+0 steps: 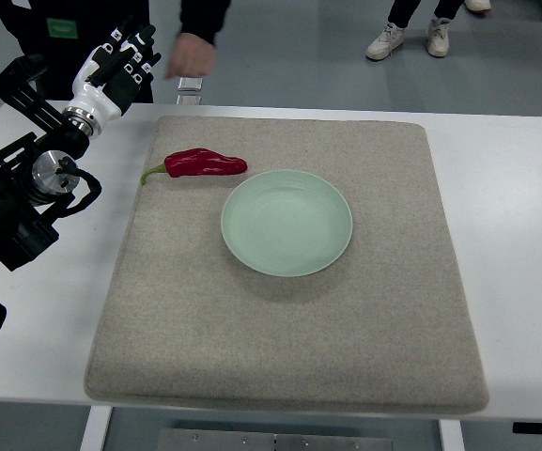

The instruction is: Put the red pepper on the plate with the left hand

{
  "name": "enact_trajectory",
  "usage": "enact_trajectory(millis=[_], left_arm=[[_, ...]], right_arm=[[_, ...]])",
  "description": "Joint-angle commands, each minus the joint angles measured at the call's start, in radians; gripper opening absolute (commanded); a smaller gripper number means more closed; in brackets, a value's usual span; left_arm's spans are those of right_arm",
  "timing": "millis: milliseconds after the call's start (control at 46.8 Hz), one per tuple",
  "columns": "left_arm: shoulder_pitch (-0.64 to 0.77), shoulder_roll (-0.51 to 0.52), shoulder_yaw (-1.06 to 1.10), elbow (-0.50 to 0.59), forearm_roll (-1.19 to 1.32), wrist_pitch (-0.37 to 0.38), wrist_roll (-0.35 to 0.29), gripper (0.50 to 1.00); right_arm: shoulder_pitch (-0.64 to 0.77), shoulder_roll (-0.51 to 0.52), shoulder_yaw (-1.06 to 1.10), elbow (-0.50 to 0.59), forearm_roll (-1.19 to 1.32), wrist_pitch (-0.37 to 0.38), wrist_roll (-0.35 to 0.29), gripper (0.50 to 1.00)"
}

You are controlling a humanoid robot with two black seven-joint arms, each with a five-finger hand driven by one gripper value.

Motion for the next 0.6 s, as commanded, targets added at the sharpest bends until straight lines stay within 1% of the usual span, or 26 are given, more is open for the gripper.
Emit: enact_trajectory(millis=[0, 107, 471, 578], left_arm=[[0.0, -0.001, 0.0, 0.0, 0.0, -0.002, 0.0, 0.992], [0.002, -0.001, 0.001, 0.0, 0.001, -0.002, -0.015, 0.99], [0.0, -0.001, -0.003, -0.002, -0.011, -0.002, -0.017, 0.992], [0.002, -0.001, -0.045, 0.0, -0.008, 0.001, -0.017, 0.992]], right_arm=[[0.001, 0.0, 0.0, 0.0, 0.0, 0.001, 0.0, 0.93], [0.0, 0.0, 0.0, 0.0, 0.0, 0.001, 0.0, 0.93], [0.0, 0.0, 0.0, 0.0, 0.0, 0.001, 0.0, 0.928], [0.0, 0.0, 0.0, 0.0, 0.0, 0.0, 0.0, 0.928]])
